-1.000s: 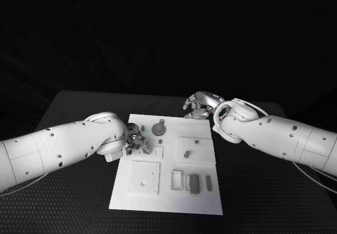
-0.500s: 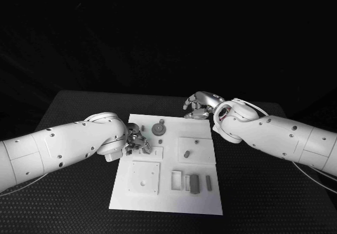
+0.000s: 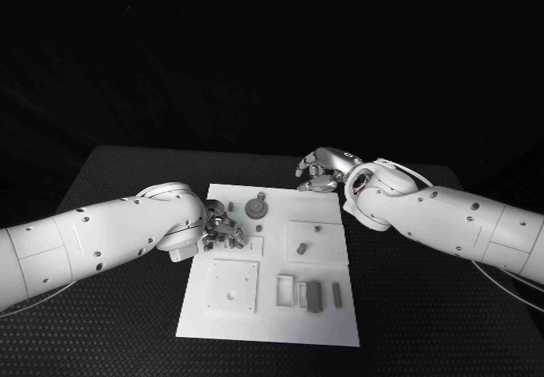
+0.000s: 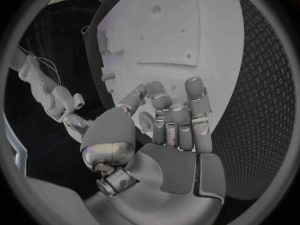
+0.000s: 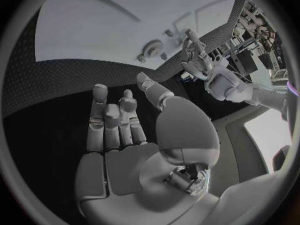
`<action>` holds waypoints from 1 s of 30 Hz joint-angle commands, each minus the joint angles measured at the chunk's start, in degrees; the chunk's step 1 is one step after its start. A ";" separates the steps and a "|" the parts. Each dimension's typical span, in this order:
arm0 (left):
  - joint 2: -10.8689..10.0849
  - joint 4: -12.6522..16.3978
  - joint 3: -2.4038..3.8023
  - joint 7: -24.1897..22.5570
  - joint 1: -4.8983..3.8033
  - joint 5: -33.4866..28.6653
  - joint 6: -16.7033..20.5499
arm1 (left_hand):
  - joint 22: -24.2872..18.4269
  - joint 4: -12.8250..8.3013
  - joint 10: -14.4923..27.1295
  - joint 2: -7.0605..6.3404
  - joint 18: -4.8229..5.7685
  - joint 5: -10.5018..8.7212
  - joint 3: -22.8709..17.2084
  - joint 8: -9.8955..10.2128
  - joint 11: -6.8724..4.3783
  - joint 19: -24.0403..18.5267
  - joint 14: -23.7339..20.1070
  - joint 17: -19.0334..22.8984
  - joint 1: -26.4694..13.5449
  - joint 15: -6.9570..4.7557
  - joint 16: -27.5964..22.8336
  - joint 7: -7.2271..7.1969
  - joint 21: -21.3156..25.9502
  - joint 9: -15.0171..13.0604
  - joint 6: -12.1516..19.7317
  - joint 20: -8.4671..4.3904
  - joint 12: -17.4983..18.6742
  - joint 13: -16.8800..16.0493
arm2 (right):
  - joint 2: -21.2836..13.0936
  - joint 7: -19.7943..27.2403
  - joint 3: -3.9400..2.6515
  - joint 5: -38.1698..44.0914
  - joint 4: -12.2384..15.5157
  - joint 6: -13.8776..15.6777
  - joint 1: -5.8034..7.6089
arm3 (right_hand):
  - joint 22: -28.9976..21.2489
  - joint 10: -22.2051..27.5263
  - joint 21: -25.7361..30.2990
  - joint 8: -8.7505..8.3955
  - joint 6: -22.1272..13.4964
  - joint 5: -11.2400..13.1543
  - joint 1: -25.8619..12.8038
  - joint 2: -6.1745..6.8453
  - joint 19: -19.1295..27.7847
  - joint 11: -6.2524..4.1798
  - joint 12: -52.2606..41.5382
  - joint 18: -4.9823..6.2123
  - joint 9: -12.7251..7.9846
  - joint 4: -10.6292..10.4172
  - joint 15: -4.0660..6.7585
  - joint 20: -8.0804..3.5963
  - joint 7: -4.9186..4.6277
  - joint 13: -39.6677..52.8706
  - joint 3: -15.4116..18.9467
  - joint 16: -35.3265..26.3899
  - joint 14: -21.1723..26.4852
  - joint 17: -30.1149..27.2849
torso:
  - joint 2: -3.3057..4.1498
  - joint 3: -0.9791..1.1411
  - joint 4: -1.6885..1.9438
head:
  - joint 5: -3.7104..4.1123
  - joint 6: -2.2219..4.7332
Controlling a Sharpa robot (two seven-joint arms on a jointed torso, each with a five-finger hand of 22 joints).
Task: Assemble the parts on the task board
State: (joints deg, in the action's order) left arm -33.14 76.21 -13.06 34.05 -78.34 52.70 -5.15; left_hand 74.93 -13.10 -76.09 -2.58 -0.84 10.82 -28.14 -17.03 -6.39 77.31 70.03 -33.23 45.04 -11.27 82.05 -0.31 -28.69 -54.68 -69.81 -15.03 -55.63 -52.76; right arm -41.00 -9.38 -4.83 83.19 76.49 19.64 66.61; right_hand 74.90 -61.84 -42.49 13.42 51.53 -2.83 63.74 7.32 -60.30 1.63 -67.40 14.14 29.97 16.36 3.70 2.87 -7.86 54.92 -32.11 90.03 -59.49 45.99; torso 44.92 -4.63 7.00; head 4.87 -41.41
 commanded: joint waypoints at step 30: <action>0.18 0.12 -0.08 -0.44 0.12 1.52 0.85 | 1.03 1.01 0.33 -1.90 0.01 -4.24 -0.09 -0.43 -0.10 -0.01 -0.09 0.12 -0.45 -0.70 0.26 0.02 0.13 0.16 0.47 0.00 0.08 0.26 | 0.01 0.48 -0.03 0.19 0.02 -0.55 -0.06 | 0.94 0.39 0.34 -0.04 -0.16 0.01 0.14 0.04 0.32 0.18 0.18 0.86 -0.07 0.13 0.50 0.09 -0.43 -0.11 0.20 -0.39 0.11 -0.11 | 0.02 0.02 -0.02 | 0.10 0.00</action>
State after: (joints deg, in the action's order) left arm -33.06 76.16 -13.13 34.09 -78.26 53.16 -4.89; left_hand 74.91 -12.29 -76.17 -3.92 -0.85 6.82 -28.28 -17.26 -6.47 77.30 69.91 -33.18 44.77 -11.75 82.05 -0.32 -28.68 -54.61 -69.82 -15.04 -55.63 -52.58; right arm -41.01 -9.35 -4.83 83.19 76.47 19.59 66.58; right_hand 74.90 -61.84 -42.49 13.42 51.26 -2.84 63.74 7.32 -60.30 1.63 -67.40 14.14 29.98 16.36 3.89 2.87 -7.84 54.87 -32.11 90.03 -59.27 45.95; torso 44.93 -4.63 6.99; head 4.97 -41.41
